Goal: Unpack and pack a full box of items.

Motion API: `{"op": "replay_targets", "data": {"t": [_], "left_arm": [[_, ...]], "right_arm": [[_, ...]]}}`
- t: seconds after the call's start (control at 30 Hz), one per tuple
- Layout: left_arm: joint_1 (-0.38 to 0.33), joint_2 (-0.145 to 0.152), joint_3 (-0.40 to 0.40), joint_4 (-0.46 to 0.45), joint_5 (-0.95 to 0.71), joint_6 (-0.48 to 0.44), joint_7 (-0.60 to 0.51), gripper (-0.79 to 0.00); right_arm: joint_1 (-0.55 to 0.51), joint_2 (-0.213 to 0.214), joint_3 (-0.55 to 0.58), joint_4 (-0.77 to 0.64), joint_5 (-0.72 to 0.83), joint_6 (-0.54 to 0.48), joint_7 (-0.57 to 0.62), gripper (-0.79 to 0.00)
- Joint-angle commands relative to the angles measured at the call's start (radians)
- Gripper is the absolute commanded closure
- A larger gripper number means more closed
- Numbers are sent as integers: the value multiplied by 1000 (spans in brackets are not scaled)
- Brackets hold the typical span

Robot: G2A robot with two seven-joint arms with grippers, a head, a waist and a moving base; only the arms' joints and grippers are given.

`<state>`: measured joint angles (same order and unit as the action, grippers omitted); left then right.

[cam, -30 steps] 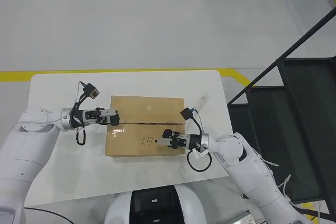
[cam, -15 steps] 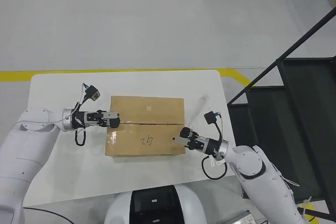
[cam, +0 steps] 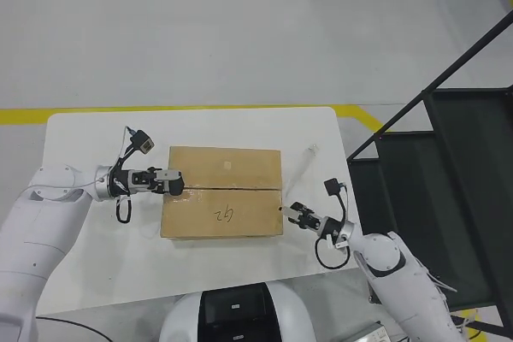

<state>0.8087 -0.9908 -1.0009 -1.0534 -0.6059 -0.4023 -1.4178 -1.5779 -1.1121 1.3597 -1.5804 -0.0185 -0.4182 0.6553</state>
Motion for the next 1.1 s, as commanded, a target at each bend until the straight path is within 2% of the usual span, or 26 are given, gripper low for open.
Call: {"op": "replay_targets", "data": {"t": [0.0,0.17,0.47,0.83,1.07], "left_arm": [[0,0,0,0,0,0,0,-785],[0,0,0,0,0,0,0,-785],[0,0,0,0,0,0,0,-785],[0,0,0,0,0,0,0,-785],[0,0,0,0,0,0,0,-785]], "right_arm": [[42,-5,-27,61,27,-10,10,-785],[138,-23,-97,202,125,-65,25,-785],[281,-57,-184,439,307,-236,65,-785],[372,-99,-249,632,537,-466,106,-785],[392,-114,-257,704,591,-580,94,-785]]}}
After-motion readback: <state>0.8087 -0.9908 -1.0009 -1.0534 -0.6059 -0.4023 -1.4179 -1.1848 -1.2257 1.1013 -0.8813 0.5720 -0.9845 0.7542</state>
